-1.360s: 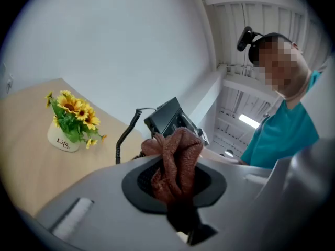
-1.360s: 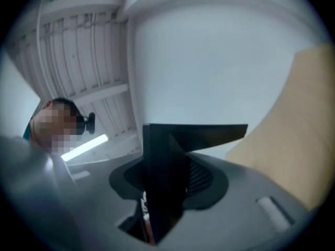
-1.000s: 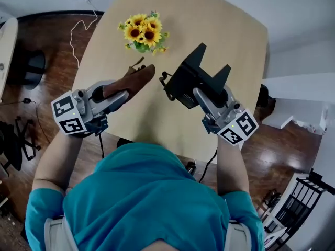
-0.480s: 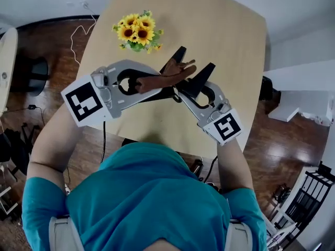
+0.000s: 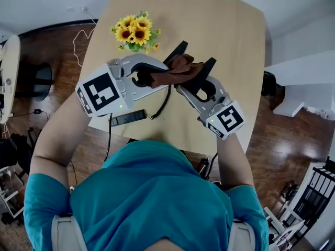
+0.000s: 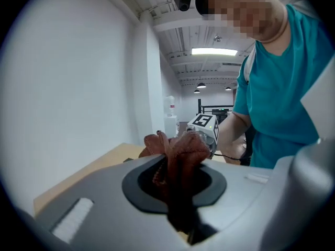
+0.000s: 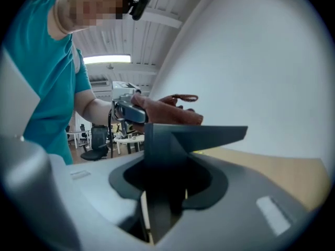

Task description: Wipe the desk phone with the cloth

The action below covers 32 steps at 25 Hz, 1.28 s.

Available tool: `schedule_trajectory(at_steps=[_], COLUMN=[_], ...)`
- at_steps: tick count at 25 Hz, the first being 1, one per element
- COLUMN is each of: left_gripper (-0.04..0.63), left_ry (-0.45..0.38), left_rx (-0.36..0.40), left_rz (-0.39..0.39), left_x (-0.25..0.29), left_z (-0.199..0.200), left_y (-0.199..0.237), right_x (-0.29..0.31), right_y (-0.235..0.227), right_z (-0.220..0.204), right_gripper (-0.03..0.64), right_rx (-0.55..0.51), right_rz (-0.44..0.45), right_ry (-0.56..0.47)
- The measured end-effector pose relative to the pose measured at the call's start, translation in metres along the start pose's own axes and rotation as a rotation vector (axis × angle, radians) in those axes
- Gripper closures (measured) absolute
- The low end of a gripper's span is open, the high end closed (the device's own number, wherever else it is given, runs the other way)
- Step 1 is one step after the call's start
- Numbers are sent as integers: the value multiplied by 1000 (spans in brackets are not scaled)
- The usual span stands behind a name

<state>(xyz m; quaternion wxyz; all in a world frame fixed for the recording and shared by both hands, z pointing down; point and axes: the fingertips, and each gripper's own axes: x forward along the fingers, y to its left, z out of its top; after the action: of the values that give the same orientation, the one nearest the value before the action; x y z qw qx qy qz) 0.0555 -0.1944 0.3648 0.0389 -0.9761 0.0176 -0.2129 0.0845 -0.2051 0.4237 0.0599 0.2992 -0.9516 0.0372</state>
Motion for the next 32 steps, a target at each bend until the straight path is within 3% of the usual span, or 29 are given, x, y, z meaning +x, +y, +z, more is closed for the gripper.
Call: schedule_trajectory(at_steps=[4, 10, 15, 19, 22, 26, 29, 32], left_gripper=[528, 528, 528, 528, 528, 528, 528, 528], left_ry=[7, 62, 162, 197, 202, 136, 32, 32], left_rx=[-22, 163, 167, 172, 161, 148, 121, 157], left_rz=[-6, -75, -61, -56, -81, -68, 57, 203], left_x=[-2, 21, 44, 56, 61, 53, 30, 28], left_z=[-3, 3, -5, -2, -4, 2, 24, 15], left_y=[-3, -23, -10, 10, 3, -14, -14, -31], right_x=[2, 11, 22, 24, 20, 1, -17, -35], right_y=[3, 15, 47, 71, 64, 15, -39, -89], right_z=[-1, -8, -14, -17, -16, -16, -9, -8], right_gripper=[459, 459, 459, 459, 459, 459, 459, 459], right_rx=[-8, -70, -163, -155, -99, 73, 428, 783], right_rz=[9, 25, 97, 153, 127, 21, -99, -225], right_ry=[9, 78, 155, 166, 115, 55, -106, -293])
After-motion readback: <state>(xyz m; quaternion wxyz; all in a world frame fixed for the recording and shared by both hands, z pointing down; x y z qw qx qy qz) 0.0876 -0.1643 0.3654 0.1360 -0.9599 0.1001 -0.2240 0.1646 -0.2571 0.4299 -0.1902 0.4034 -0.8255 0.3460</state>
